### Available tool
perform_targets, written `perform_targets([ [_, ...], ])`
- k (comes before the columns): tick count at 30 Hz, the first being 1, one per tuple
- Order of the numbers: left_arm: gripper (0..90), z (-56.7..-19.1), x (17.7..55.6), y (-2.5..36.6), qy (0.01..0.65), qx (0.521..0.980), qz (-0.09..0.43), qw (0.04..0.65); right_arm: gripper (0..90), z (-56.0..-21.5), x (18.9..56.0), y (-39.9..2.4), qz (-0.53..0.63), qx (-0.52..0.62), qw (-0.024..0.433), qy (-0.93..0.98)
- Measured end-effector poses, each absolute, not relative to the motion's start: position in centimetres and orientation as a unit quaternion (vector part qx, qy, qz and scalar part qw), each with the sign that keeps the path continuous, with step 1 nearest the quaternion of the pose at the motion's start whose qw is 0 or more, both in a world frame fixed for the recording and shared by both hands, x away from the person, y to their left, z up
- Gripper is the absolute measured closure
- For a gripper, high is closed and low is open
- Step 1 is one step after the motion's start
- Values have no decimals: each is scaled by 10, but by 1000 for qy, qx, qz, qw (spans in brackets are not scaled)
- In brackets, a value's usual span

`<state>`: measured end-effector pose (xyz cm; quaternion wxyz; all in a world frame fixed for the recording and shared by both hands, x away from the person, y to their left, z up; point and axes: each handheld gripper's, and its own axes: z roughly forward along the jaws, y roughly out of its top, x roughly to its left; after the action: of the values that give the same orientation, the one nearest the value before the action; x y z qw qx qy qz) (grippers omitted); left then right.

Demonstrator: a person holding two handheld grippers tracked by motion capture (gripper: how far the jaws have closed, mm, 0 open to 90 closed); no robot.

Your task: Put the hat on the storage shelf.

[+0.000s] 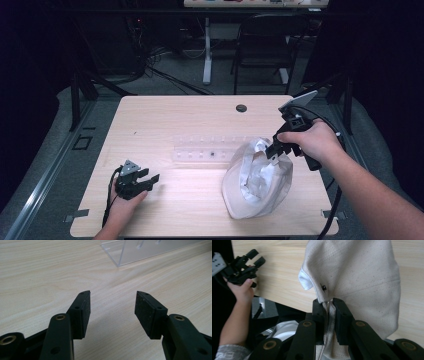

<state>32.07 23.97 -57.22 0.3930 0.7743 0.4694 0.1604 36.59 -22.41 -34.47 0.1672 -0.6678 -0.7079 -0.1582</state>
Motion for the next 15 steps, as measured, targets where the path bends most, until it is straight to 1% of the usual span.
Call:
perform_targets([
  [12, 470, -572, 320, 239, 468, 775, 163, 393, 809, -345, 364, -230, -212, -659, 232, -684],
  [15, 470, -571, 320, 239, 468, 778, 159, 388, 810, -345, 364, -232, -226, -651, 235, -686],
])
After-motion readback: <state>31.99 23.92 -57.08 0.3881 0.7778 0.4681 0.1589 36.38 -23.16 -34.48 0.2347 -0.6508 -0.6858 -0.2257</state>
